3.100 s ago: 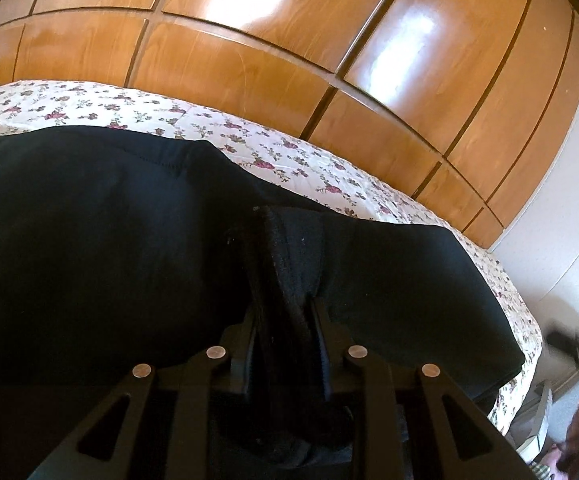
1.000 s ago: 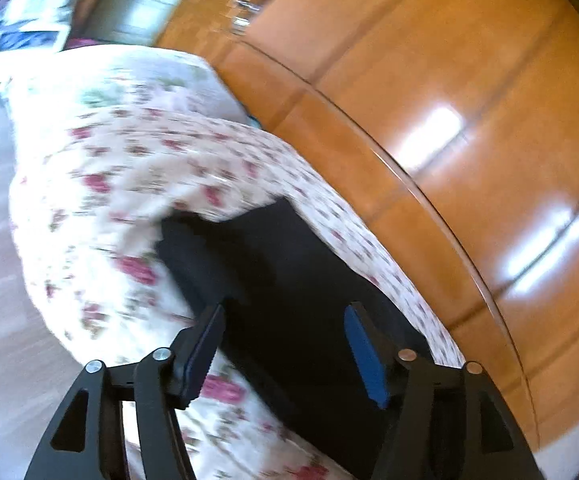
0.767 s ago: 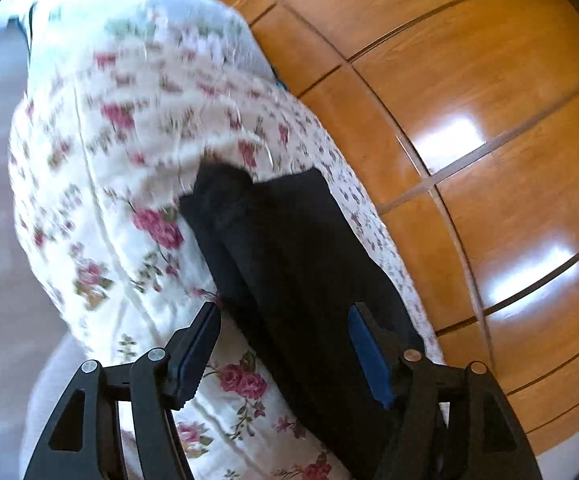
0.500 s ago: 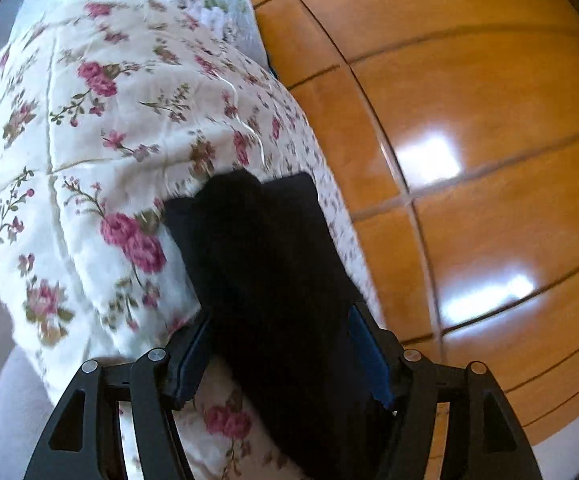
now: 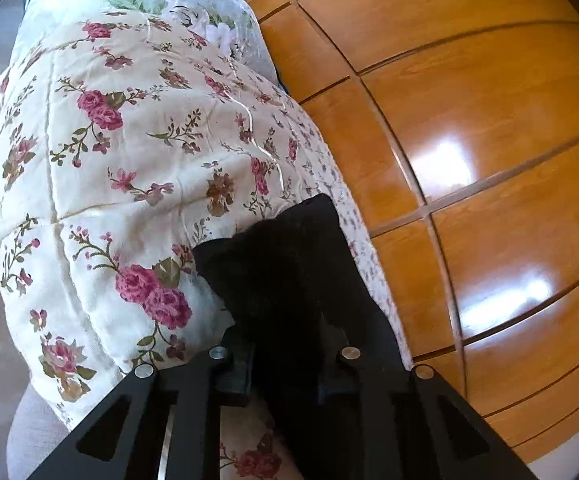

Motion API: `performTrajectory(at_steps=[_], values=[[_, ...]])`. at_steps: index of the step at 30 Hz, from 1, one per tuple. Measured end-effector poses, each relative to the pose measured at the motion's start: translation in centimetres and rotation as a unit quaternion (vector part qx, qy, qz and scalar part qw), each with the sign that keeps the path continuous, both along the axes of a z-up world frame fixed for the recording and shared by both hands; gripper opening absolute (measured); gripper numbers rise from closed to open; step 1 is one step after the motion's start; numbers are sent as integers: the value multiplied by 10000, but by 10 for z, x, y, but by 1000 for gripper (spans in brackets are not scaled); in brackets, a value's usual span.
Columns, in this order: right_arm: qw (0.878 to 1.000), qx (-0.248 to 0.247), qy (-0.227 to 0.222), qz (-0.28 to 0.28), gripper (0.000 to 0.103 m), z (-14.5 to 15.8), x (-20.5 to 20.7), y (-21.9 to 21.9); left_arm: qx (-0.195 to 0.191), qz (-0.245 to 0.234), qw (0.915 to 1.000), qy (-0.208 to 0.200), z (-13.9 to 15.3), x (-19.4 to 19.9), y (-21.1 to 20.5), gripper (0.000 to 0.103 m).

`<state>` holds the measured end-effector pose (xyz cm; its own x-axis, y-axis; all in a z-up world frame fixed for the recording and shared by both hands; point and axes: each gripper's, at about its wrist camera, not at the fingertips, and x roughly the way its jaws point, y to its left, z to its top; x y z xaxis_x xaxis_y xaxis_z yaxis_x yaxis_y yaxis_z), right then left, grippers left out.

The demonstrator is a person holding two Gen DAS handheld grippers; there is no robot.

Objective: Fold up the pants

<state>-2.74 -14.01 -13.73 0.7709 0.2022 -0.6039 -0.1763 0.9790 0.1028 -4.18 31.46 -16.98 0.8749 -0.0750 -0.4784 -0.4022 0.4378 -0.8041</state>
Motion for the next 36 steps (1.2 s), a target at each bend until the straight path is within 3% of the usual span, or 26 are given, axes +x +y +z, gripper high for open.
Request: performTrajectory(at_steps=[3,6,8,17,24,36], values=[[10000,-3,0,-2,14,0,0,0,286,-43,9995,91,2,5,-3,20],[10000,-3,1,-2,14,0,0,0,324,5,9994,136,1,9,-4,21],[10000,-2,1,-3,14,0,0,0,406,-5,9991,86,4,11,-5,17],[10000,4,0,-2,14,0,0,0,963,-315,9933,-551,59,16,-31,12],[10000,5,-1,-5,14,0,0,0,1587,-859,9773,-1111,111,21,-72,12],[10000,4,44,-16,14,2,2,1,1859,-2037,9404,-1988,167,23,-154,12]])
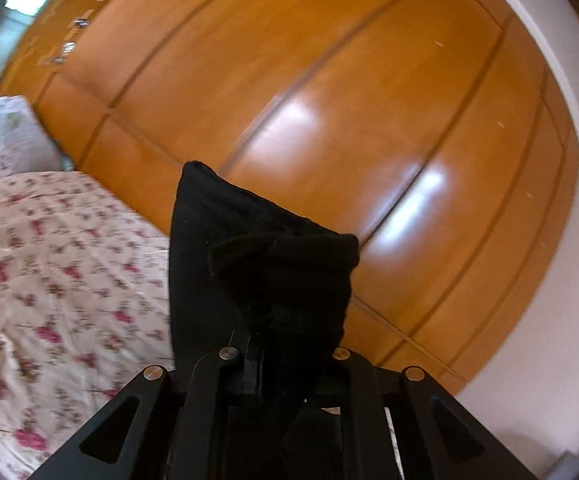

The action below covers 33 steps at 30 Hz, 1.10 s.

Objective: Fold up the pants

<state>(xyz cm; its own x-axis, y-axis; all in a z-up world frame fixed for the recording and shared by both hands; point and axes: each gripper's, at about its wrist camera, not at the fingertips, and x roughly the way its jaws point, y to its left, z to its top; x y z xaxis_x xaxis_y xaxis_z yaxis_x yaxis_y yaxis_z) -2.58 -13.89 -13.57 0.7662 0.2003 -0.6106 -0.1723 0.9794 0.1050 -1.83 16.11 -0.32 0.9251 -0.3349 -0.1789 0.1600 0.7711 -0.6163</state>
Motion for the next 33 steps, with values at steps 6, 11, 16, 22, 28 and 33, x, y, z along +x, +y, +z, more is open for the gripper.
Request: performTrajectory(at_steps=[6,11,16,22,28,33], values=[[10000,-9,3,-1,14,0,0,0,218,-638,9977,-44,0,8,-45,12],[10000,-6,3,-1,14,0,0,0,291,-1039,9941,70,-10,12,-74,12],[10000,1,60,-19,14,1,1,-1,419,-1435,9883,294,-26,18,-103,12],[9990,211,391,23,19,9,8,-7,641,-1773,9805,556,-48,19,-129,12],[9985,244,478,-76,28,20,3,-18,707,-1912,9757,800,-65,19,-140,12],[9941,896,521,-326,47,32,-1,-46,1116,-2006,9693,880,-76,17,-159,13]])
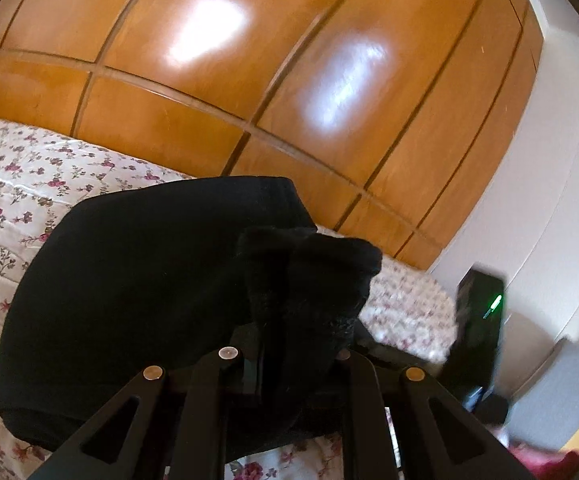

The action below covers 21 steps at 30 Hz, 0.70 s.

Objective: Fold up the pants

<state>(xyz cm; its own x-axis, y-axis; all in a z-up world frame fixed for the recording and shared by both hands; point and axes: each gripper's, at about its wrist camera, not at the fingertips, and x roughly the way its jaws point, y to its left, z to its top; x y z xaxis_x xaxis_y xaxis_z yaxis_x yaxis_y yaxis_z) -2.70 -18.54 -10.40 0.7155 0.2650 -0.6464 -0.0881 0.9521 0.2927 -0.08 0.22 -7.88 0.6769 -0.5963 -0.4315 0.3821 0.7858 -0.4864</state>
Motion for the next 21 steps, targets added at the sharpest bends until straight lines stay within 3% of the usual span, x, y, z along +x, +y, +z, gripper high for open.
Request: performTrajectory(at_steps=[3,6,9,11,17,21], values=[[9981,612,43,-99,53,4,0,-17,320,-138,9993,134,-14,3,-16,13],[9916,1287,100,-108,59,5,2,-30,826,-313,9956,316,-29,2,-35,22],[9866,1613,254,4,67,4,9,-32,1145,-428,9925,-13,-26,-11,-43,31],[9864,1601,361,70,70,4,15,-29,1087,-601,9923,-2,-23,-14,-39,36],[9853,1604,568,169,72,7,20,-21,656,-833,9943,83,-13,-31,-7,37],[9784,1838,898,296,72,7,26,-20,427,-421,9981,-115,0,-35,25,37]])
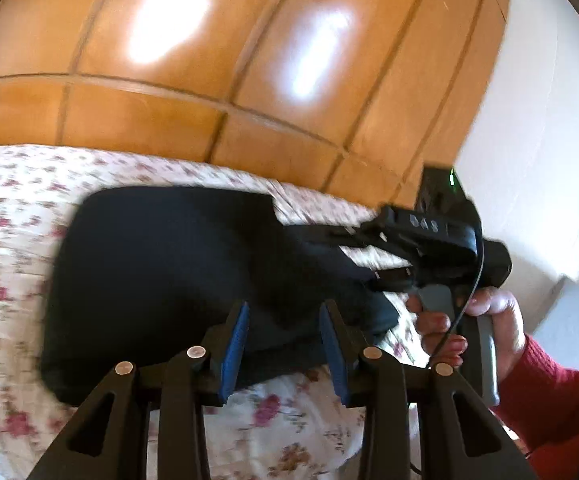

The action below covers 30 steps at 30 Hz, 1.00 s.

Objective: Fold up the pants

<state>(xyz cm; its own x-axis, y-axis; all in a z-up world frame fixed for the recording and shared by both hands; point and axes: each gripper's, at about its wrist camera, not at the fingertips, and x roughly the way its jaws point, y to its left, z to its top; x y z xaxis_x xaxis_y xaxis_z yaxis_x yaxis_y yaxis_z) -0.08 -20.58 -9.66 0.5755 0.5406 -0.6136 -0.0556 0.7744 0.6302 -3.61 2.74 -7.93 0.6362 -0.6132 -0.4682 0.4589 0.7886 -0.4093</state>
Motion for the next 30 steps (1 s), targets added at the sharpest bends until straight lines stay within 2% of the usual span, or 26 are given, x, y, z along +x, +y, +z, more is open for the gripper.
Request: performTrajectory(at_steps=[2,7,9,12,13,14,16,19,24,25,26,28,30], values=[[9995,227,221,43,72,-2,5,0,20,183,9998,20,2,0,16,38],[9931,833,811,147,71,-17,19,3,713,566,9958,-6,-5,-4,46,38],[9894,1016,1029,161,67,-26,23,8,820,531,9952,-22,-8,-11,53,38],[9898,886,1095,205,59,-32,25,21,1136,524,9919,-205,-10,-21,58,42],[9909,779,1073,211,55,-31,25,24,1338,543,9891,-270,-12,-23,59,48],[9918,692,1052,224,54,-31,25,27,1465,552,9873,-269,-14,-26,59,49],[9933,544,986,243,54,-30,23,31,1655,557,9844,-201,-18,-27,63,50],[9935,543,974,234,51,-30,22,29,1680,627,9838,-23,-28,-20,68,50],[9942,484,938,195,42,-31,24,29,2098,939,9727,320,-50,3,63,50],[9947,422,918,188,27,-30,25,30,2140,1015,9710,334,-53,6,64,49],[9949,400,909,167,20,-30,25,31,2063,1061,9722,316,-53,6,66,43],[9942,628,867,106,16,-29,25,29,1693,1033,9796,322,-49,6,71,29],[9940,843,691,73,15,-21,22,24,1759,1133,9778,103,-41,0,67,26]])
